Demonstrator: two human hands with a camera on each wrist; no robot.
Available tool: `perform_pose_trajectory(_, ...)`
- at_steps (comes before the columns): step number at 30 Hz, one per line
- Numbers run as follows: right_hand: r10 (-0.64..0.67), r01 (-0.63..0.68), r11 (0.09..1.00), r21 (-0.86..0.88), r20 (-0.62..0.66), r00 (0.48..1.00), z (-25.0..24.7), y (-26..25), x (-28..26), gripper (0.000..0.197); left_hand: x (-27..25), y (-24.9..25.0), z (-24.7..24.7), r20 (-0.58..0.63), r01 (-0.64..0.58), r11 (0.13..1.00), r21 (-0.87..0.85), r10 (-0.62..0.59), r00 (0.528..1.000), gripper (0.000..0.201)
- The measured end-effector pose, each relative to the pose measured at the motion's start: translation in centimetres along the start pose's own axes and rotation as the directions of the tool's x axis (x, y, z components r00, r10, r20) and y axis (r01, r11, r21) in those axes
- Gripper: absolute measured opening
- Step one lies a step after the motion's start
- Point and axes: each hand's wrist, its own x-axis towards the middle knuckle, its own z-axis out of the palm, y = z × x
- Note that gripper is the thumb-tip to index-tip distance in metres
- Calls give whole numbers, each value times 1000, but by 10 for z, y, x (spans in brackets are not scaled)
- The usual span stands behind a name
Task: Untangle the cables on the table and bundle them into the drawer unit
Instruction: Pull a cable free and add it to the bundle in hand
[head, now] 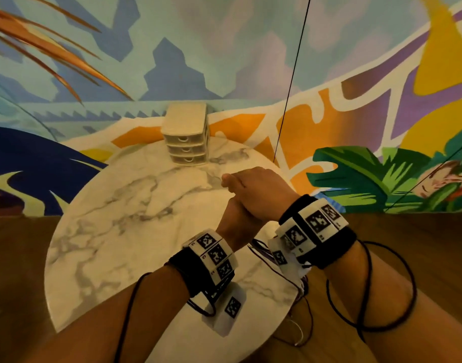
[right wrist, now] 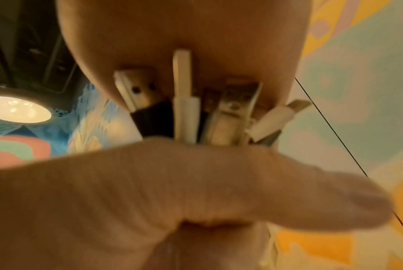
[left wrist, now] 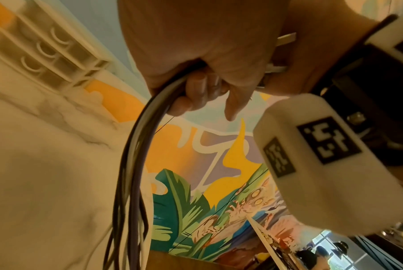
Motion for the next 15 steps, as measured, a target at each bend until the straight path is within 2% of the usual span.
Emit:
perform_pose_trajectory(2, 22, -23, 971, 237, 7, 1000, 12, 1, 7, 47, 2, -4, -6, 10, 28, 999, 47, -29, 1000, 40)
perform_pose_trajectory(3, 44, -40, 908, 416, 1, 999, 17, -1, 12, 46, 4, -9, -10, 11, 43, 997, 57, -44, 999, 33)
perform_pose_trajectory(5, 101, -26, 668, 744, -57, 993, 19, -8, 19, 50, 4, -15, -22, -17, 52, 998, -42, -53, 998, 11)
perform_pose_trajectory(6, 129, 11, 550, 835, -98, 987, 17, -11, 23, 54, 5, -20, -29, -38, 33, 994, -105, -37, 999, 6)
perform_pose_trajectory(7, 154, 46, 487, 872, -137, 978, 15, -14, 29, 57, 7, -22, -37, -56, 11, 989, -148, -20, 998, 7)
perform_pose_trajectory(8, 167, 69, 476, 877, -167, 972, 15, -18, 35, 59, 7, -23, -45, -62, -1, 984, -176, -10, 998, 9)
perform_pose_trajectory(10, 151, 74, 553, 830, -187, 971, 19, -30, 43, 58, 8, -25, -59, -36, -28, 976, -218, 20, 999, 12)
perform_pose_trajectory(13, 83, 15, 704, 710, -103, 991, 33, -48, 48, 54, 8, -32, -77, 8, -15, 985, -170, 17, 1000, 26)
perform_pose_trajectory(15, 61, -18, 784, 620, -48, 997, 40, -56, 51, 55, 5, -37, -86, 19, 3, 992, -126, -1, 1000, 25)
